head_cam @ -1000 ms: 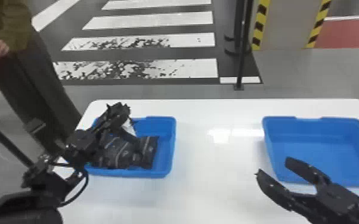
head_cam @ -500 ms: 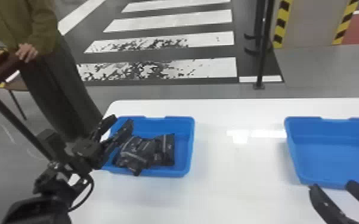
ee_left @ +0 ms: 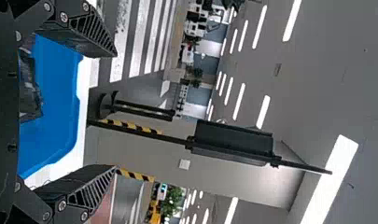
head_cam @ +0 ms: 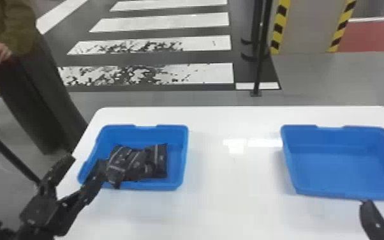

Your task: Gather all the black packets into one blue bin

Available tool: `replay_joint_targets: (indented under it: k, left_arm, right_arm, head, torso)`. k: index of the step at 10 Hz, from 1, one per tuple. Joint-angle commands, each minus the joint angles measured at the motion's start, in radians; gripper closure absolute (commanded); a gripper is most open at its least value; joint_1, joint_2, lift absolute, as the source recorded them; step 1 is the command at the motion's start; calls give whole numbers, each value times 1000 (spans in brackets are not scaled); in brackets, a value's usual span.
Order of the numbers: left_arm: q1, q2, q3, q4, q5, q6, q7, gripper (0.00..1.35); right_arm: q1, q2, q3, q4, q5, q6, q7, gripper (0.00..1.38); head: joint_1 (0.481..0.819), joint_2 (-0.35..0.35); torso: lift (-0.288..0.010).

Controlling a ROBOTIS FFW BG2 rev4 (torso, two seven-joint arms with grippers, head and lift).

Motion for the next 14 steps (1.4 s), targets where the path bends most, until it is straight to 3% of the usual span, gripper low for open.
replay_joint_targets:
  k: [1, 2, 3, 7, 9, 14]
  left_arm:
    - [168, -62, 41, -148, -42, 29, 27, 211]
    - [234, -100, 77, -205, -84, 48, 29, 225]
    - [288, -108, 75, -229, -92, 53, 29, 229]
    - [347, -123, 67, -229, -124, -18, 30, 233]
    - [340, -122, 71, -244, -174, -8, 30, 233]
    - [335, -123, 73, -244, -192, 7, 30, 233]
  right_arm:
    - [31, 3, -37, 13, 55, -105, -17, 191]
    - [48, 3, -66, 13, 109, -117, -19, 191]
    - [73, 3, -74, 13, 137, -149, -24, 191]
    - [107, 3, -82, -9, 165, -159, -39, 191]
    - [105, 3, -84, -9, 169, -157, -40, 191]
    - [105, 3, -84, -6, 157, -152, -42, 191]
  head:
    - [695, 98]
    - [695, 73]
    - [695, 59]
    - [695, 25]
    - [695, 33]
    - [695, 27]
  torso:
    - [-110]
    - [-110]
    - [-110]
    - [-110]
    - [-110]
    - [-110]
